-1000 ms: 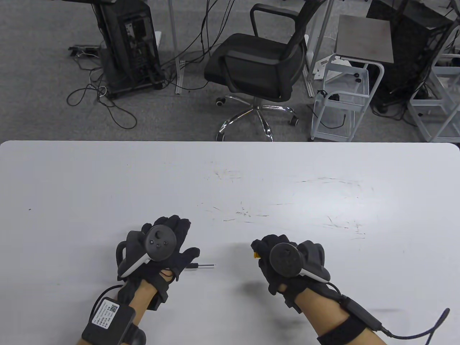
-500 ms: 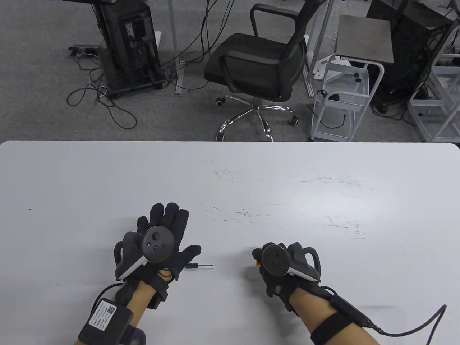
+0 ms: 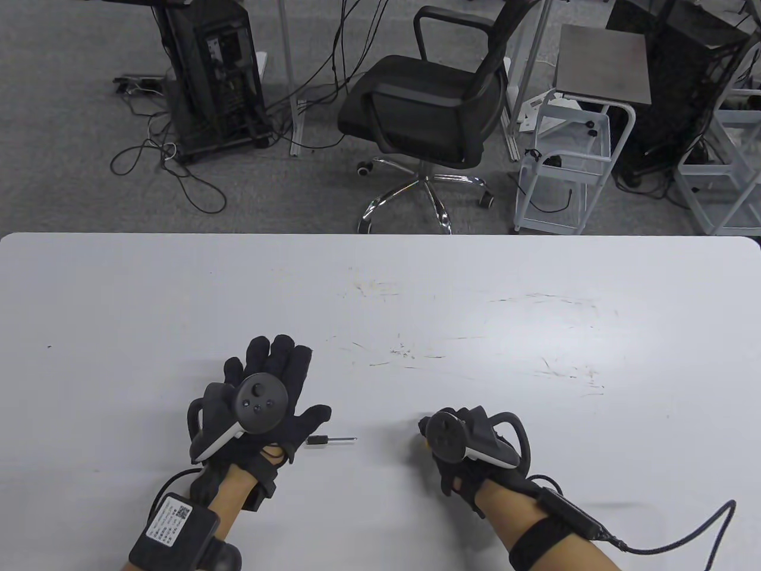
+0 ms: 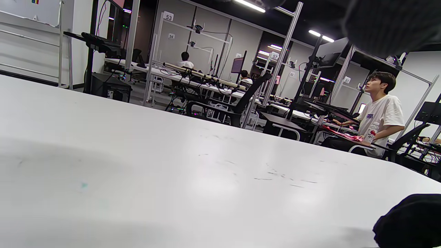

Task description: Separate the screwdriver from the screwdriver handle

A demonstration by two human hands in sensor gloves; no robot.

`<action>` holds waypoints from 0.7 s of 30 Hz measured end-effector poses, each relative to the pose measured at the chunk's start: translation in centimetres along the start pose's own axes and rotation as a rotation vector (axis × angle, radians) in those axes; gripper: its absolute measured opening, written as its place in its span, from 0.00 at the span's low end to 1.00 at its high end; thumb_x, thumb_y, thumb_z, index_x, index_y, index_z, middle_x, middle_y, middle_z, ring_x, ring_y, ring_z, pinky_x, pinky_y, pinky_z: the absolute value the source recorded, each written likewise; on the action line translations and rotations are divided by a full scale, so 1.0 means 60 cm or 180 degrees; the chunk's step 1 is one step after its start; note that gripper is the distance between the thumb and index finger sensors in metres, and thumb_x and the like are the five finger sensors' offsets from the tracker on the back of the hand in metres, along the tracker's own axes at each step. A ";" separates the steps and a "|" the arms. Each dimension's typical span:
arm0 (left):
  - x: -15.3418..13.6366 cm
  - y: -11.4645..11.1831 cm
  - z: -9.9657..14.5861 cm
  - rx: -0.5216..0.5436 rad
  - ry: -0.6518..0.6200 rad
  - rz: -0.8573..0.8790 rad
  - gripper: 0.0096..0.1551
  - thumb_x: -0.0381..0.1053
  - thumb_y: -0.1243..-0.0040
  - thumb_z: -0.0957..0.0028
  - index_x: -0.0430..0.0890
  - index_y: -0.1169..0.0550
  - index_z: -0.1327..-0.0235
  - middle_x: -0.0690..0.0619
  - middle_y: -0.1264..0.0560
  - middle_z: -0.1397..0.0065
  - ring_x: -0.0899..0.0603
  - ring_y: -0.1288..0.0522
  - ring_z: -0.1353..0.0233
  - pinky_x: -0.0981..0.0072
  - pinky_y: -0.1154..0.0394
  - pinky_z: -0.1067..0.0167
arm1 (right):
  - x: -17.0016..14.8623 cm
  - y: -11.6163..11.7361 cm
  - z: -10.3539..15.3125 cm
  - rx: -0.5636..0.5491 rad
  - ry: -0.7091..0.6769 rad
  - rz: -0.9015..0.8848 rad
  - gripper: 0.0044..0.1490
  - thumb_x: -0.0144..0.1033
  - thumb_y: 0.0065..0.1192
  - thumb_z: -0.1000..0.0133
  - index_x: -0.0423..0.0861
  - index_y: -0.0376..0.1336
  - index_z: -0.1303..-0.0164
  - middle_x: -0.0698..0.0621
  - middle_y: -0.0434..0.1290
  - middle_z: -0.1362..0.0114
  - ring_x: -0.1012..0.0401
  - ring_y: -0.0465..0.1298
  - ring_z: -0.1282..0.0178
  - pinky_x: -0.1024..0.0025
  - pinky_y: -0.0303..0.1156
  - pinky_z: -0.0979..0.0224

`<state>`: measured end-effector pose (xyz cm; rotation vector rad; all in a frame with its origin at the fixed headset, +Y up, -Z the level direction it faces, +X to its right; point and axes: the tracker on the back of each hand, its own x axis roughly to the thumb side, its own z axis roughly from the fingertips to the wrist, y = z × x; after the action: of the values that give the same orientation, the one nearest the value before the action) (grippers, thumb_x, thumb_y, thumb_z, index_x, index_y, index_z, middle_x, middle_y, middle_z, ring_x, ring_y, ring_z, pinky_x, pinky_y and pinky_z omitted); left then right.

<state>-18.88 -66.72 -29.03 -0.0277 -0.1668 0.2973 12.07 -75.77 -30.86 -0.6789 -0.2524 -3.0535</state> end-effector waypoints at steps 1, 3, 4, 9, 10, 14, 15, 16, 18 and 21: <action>0.000 0.000 0.000 -0.0005 0.0002 0.0000 0.56 0.77 0.42 0.57 0.64 0.52 0.20 0.58 0.59 0.14 0.35 0.62 0.12 0.30 0.60 0.22 | 0.001 0.001 0.000 0.0006 0.0003 0.0013 0.33 0.37 0.73 0.41 0.48 0.61 0.26 0.50 0.66 0.26 0.43 0.73 0.30 0.42 0.69 0.27; 0.000 0.000 0.000 -0.0009 0.0009 -0.0013 0.56 0.77 0.42 0.57 0.64 0.52 0.20 0.58 0.59 0.14 0.35 0.62 0.12 0.30 0.60 0.22 | 0.002 0.002 -0.001 0.0022 0.0008 0.0053 0.34 0.38 0.74 0.41 0.48 0.61 0.26 0.50 0.65 0.26 0.43 0.73 0.30 0.42 0.69 0.27; 0.000 0.000 0.000 -0.0012 0.0011 -0.0018 0.56 0.77 0.42 0.57 0.64 0.52 0.20 0.58 0.59 0.14 0.35 0.62 0.12 0.30 0.60 0.22 | 0.002 0.002 -0.001 0.0020 0.0009 0.0064 0.34 0.38 0.74 0.41 0.48 0.61 0.26 0.50 0.65 0.25 0.43 0.73 0.30 0.42 0.69 0.27; -0.001 0.000 0.000 -0.0023 0.0016 -0.0032 0.57 0.77 0.41 0.57 0.64 0.52 0.20 0.58 0.59 0.14 0.35 0.62 0.12 0.30 0.60 0.22 | -0.002 0.000 -0.001 0.0052 0.0034 0.0013 0.37 0.40 0.75 0.41 0.48 0.59 0.24 0.50 0.64 0.24 0.43 0.71 0.28 0.42 0.68 0.26; -0.001 0.000 0.000 -0.0023 0.0017 -0.0034 0.56 0.77 0.41 0.57 0.64 0.52 0.20 0.58 0.59 0.14 0.35 0.62 0.11 0.30 0.60 0.22 | -0.005 -0.003 0.000 0.0075 0.0054 -0.0055 0.39 0.43 0.75 0.41 0.48 0.58 0.23 0.50 0.63 0.24 0.42 0.70 0.27 0.41 0.67 0.26; -0.003 0.000 -0.001 -0.0046 0.0030 -0.0043 0.56 0.78 0.41 0.57 0.64 0.52 0.20 0.58 0.59 0.14 0.35 0.62 0.11 0.30 0.60 0.22 | -0.018 -0.040 0.010 -0.0102 0.0079 -0.0313 0.43 0.48 0.76 0.42 0.49 0.56 0.22 0.51 0.61 0.23 0.41 0.67 0.25 0.39 0.64 0.25; -0.003 0.000 -0.002 -0.0054 0.0031 -0.0046 0.56 0.78 0.41 0.57 0.64 0.52 0.20 0.58 0.59 0.14 0.35 0.62 0.11 0.30 0.60 0.22 | -0.019 -0.051 0.014 -0.0139 0.0053 -0.0353 0.45 0.50 0.77 0.43 0.49 0.56 0.22 0.51 0.60 0.22 0.42 0.66 0.24 0.39 0.63 0.25; -0.003 -0.001 -0.002 -0.0067 0.0033 -0.0050 0.56 0.78 0.41 0.57 0.63 0.52 0.20 0.58 0.59 0.14 0.35 0.62 0.11 0.30 0.60 0.22 | -0.020 -0.061 0.018 -0.0170 0.0048 -0.0376 0.46 0.52 0.77 0.44 0.50 0.56 0.21 0.52 0.60 0.22 0.42 0.66 0.24 0.38 0.63 0.24; -0.003 -0.001 -0.002 -0.0080 0.0035 -0.0062 0.56 0.78 0.41 0.57 0.63 0.52 0.20 0.58 0.59 0.14 0.35 0.61 0.11 0.30 0.60 0.22 | -0.021 -0.083 0.027 -0.0320 0.0019 -0.0464 0.48 0.55 0.77 0.44 0.50 0.55 0.21 0.52 0.60 0.21 0.42 0.65 0.23 0.38 0.62 0.24; -0.003 -0.001 -0.002 -0.0093 0.0032 -0.0067 0.55 0.77 0.41 0.57 0.65 0.51 0.20 0.58 0.58 0.14 0.35 0.61 0.11 0.30 0.59 0.22 | -0.026 -0.113 0.042 -0.0583 -0.0037 -0.0631 0.49 0.61 0.74 0.45 0.50 0.55 0.20 0.52 0.58 0.20 0.41 0.62 0.19 0.37 0.61 0.23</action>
<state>-19.00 -66.83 -29.19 -0.0564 -0.1612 0.2737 14.27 -68.72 -30.31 -0.7200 -0.0416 -3.2933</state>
